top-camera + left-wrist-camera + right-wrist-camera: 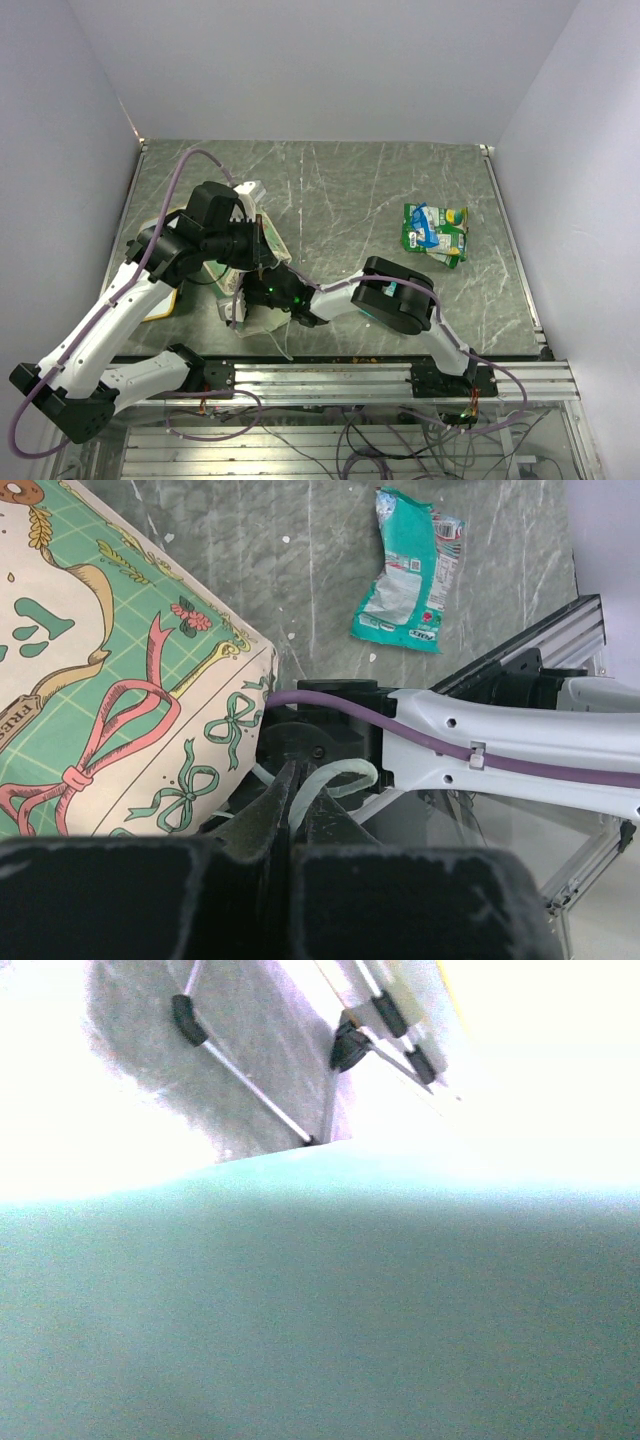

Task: Take the snacks out of the paper bag

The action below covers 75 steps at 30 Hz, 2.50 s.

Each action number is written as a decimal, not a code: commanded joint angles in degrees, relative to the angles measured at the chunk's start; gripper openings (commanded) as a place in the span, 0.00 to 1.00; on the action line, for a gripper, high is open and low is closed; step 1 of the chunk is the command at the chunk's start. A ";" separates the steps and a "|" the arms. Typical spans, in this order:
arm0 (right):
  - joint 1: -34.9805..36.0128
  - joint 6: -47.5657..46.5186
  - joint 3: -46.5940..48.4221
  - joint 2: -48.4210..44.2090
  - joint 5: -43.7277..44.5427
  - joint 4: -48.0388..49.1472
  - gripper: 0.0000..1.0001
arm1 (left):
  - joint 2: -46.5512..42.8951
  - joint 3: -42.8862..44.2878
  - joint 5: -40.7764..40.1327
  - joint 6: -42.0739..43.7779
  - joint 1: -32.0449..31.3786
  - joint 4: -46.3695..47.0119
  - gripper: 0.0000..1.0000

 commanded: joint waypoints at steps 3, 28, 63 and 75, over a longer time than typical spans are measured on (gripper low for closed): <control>-2.21 1.59 1.70 0.74 -1.06 -3.54 0.70 | -1.42 0.76 0.90 0.42 -0.02 0.01 0.07; -4.62 8.68 -15.57 -15.44 4.33 2.82 0.00 | -6.42 -1.54 -10.54 -4.30 0.04 -3.03 0.07; -2.84 17.54 2.75 3.66 9.99 10.75 0.98 | -4.74 -1.22 1.70 -4.82 0.03 1.30 0.07; -5.41 18.39 -3.77 -2.02 18.75 10.01 0.51 | -9.31 -0.68 -10.63 -7.53 0.06 -5.00 0.07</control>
